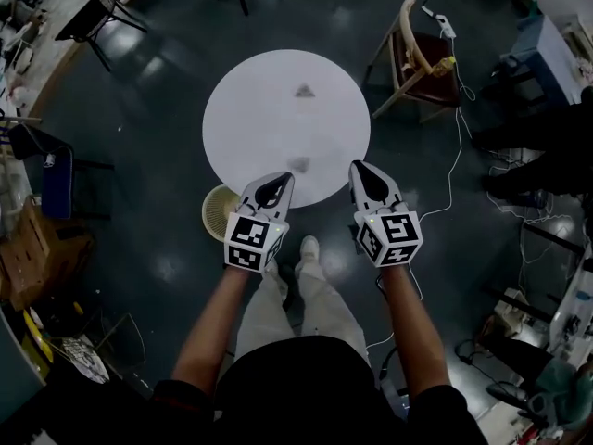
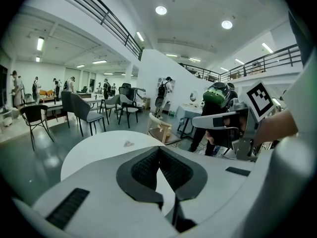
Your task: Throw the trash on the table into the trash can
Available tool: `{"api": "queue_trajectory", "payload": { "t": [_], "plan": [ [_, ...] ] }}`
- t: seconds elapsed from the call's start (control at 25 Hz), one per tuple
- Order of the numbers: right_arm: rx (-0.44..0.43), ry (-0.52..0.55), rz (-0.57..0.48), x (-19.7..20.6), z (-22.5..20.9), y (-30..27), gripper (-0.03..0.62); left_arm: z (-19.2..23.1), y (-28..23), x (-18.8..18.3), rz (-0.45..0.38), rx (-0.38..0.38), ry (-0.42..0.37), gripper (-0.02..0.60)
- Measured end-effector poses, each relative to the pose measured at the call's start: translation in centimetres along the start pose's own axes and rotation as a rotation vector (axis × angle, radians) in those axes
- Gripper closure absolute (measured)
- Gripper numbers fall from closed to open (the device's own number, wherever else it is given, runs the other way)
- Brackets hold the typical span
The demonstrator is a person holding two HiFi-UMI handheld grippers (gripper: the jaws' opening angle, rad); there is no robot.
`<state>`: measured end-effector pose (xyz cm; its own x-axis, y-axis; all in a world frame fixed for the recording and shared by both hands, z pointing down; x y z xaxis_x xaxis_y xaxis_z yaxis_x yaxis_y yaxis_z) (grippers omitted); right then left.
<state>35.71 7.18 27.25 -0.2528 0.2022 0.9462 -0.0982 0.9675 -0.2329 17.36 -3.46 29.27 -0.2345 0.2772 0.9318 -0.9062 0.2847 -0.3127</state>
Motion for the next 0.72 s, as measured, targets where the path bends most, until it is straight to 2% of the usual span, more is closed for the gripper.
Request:
{"api": "queue_trajectory", "payload": {
  "t": [0.28,0.72],
  "plan": [
    [-0.014,-0.019,0.028,4.2,-1.2,-1.9,0.576,0.9,-3.0,4.5,0.059,-0.008,0.002,0.571],
    [-0.028,-0.035,0.091,11.2,-2.3,-4.2,0.576,3.6,-8.3,11.5,0.147,-0.024,-0.061,0.569]
  ]
}}
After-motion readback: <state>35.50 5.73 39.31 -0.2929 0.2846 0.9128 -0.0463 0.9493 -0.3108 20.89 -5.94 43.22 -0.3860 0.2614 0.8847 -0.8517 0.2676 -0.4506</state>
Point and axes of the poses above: the fingertips, and each gripper's own axes: y backward along the fingers, z to its left, x out of its underside, the point moved 9 cm from there along y, backward along the fingers, and after that the axes turned 9 degrees about -z, right-handed, at the moved point
